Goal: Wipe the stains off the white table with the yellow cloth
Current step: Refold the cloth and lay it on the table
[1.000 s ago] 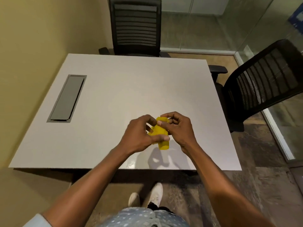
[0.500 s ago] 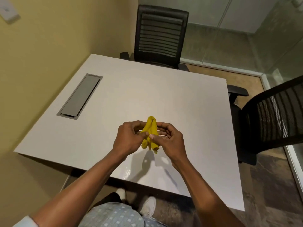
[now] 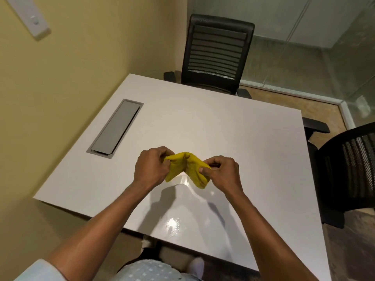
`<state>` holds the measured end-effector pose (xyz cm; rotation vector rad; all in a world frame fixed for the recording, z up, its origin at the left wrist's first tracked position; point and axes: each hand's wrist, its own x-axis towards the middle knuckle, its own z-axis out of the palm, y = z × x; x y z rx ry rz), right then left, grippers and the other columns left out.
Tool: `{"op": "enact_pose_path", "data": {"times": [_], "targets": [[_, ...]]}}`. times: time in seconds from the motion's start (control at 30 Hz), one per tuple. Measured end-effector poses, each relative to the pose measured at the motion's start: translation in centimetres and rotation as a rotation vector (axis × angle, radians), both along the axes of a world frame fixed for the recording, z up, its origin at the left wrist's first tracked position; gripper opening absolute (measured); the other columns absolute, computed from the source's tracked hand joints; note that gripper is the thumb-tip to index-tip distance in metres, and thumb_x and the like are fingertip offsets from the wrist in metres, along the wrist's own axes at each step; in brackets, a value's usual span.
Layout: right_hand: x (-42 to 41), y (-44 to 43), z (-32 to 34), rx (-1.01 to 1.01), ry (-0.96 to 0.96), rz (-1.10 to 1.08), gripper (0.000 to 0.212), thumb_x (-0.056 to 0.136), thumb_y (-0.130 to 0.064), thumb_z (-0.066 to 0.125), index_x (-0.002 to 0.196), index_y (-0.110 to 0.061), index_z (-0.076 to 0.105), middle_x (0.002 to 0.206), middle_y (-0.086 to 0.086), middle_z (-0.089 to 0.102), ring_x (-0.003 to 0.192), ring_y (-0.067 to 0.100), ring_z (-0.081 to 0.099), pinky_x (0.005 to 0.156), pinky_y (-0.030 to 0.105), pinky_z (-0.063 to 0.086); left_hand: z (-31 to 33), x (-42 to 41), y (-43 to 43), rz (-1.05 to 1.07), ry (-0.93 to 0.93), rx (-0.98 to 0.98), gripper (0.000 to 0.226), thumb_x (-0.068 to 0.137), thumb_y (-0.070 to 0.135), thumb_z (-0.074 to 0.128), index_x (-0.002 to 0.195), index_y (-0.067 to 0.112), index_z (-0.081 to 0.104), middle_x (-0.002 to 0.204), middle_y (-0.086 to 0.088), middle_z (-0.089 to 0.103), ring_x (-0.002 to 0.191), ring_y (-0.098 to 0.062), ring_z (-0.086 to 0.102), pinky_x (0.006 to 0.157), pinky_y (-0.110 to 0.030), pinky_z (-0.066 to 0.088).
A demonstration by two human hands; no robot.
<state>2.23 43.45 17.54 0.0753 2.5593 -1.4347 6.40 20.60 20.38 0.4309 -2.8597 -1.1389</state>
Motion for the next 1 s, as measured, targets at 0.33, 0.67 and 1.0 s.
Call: {"op": "enact_pose_path", "data": {"times": [0.33,0.67,1.0], "targets": [[-6.8,-9.6,0.5,0.176,0.057,0.039,0.020,0.065,-0.033,0.092,0.076,-0.030,0.075,0.071,-0.012,0.071,0.068,0.004,0.065,0.060,0.027,0.051,-1.5,-6.6,-12.5,-0.148,0.169,-0.398,0.011,0.093,0.016,0.082,0.102,0.022,0.083,0.085,-0.001,0.078,0.090,-0.031,0.068,0.075,-0.041,0.050],[-15.3,-17.8,-0.8,0.288,0.184,0.040,0.023,0.067,-0.027,0.092,0.076,-0.023,0.071,0.075,-0.008,0.071,0.074,0.016,0.065,0.067,0.036,0.056,-3.4,-16.3,-20.8,-0.148,0.038,-0.154,0.008,0.098,0.010,0.077,0.105,0.012,0.081,0.091,-0.011,0.081,0.082,-0.032,0.077,0.079,-0.045,0.065],[-15.2,-20.5,-7.9,0.372,0.371,0.146,0.019,0.076,0.002,0.074,0.089,-0.011,0.074,0.093,0.010,0.067,0.090,0.032,0.066,0.077,0.045,0.058,-10.1,-16.2,-24.7,-0.111,0.161,-0.065,0.022,0.091,0.007,0.077,0.108,0.014,0.087,0.105,-0.006,0.086,0.080,-0.027,0.083,0.088,-0.037,0.066]]}}
